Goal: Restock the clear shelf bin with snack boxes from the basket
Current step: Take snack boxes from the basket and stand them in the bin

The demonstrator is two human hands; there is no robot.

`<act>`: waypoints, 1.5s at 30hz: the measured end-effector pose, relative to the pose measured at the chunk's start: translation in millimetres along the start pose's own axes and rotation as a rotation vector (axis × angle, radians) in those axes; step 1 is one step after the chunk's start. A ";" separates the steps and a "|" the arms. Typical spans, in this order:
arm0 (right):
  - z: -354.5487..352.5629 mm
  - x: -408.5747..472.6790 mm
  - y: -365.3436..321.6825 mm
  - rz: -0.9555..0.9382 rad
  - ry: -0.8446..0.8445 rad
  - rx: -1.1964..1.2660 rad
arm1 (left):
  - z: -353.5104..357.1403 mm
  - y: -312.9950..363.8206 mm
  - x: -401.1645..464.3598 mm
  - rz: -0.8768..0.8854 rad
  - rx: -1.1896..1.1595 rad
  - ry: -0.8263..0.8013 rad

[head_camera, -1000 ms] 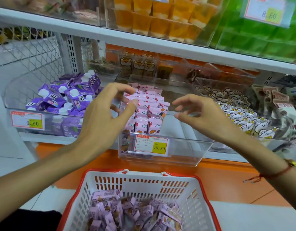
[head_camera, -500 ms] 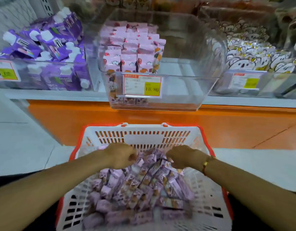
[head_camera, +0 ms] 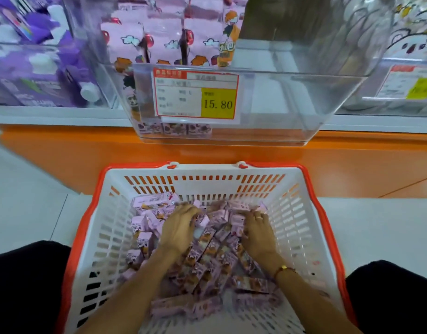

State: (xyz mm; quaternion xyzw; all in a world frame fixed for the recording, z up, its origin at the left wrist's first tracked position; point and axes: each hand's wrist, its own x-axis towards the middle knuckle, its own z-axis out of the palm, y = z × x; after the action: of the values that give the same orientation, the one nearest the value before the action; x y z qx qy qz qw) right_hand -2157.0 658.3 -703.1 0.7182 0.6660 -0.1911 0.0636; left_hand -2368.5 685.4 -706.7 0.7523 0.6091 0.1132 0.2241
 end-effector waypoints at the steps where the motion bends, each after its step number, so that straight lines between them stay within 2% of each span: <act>1: -0.4 -1.4 -0.6 -0.037 0.007 -0.046 | 0.3 -2.1 3.8 0.047 0.025 -0.057; 3: -0.7 -3.3 -0.8 -0.071 0.024 -0.103 | 2.8 -3.4 10.9 0.106 0.112 -0.176; 6: -1.9 -5.4 0.8 -0.109 0.035 -0.178 | 6.8 3.4 18.1 0.148 0.310 -0.246; 13: -4.0 -0.8 4.0 -0.108 -0.057 -0.263 | 20.1 13.7 24.5 0.051 0.360 -0.215; 15: -7.7 2.7 7.3 -0.136 -0.023 -0.263 | 24.4 19.7 28.2 0.015 0.350 -0.209; 17: -15.5 1.1 8.3 -0.151 0.061 -0.124 | 27.9 21.4 31.1 0.009 0.329 -0.197; 19: -25.0 -5.0 6.3 -0.106 0.118 0.200 | 28.1 17.9 31.4 0.025 0.282 -0.186; 22: -37.3 -10.1 1.8 0.058 -0.003 0.834 | 17.1 12.6 23.1 0.036 0.092 -0.095; 24: -47.3 -10.3 -3.1 0.144 -0.104 1.067 | 1.7 15.0 14.7 -0.017 -0.111 0.001; 28: -68.5 -16.9 -18.5 0.185 -0.265 1.170 | -33.7 27.9 -6.3 -0.381 -0.784 0.006; 31: -82.5 -26.9 -30.8 0.132 -0.355 1.143 | -53.5 30.0 -11.6 -0.696 -1.087 -0.051; 33: -92.5 -31.3 -36.7 0.085 -0.362 1.054 | -66.2 33.8 -17.9 -0.794 -1.276 -0.138; 35: -106.2 -35.7 -42.5 0.007 -0.378 0.974 | -81.7 39.6 -23.7 -0.766 -1.460 -0.244; 37: -125.9 -41.7 -47.3 -0.104 -0.412 0.866 | -103.1 49.9 -30.5 -0.688 -1.493 -0.348; 41: -174.7 -52.6 -41.2 -0.215 -0.430 0.621 | -163.2 72.5 -38.8 -0.465 -1.187 -0.556; 43: -202.4 -60.3 -38.6 -0.257 -0.396 0.632 | -201.1 85.1 -46.8 -0.383 -1.065 -0.599; 45: -226.8 -69.5 -43.4 -0.278 -0.328 0.749 | -235.9 99.1 -56.5 -0.315 -1.037 -0.556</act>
State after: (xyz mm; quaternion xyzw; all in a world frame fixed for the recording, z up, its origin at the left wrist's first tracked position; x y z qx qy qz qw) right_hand -2159.3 676.5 -462.6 0.5554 0.6220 -0.5381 -0.1229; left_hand -2400.4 662.1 -447.7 0.4472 0.4971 0.1598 0.7262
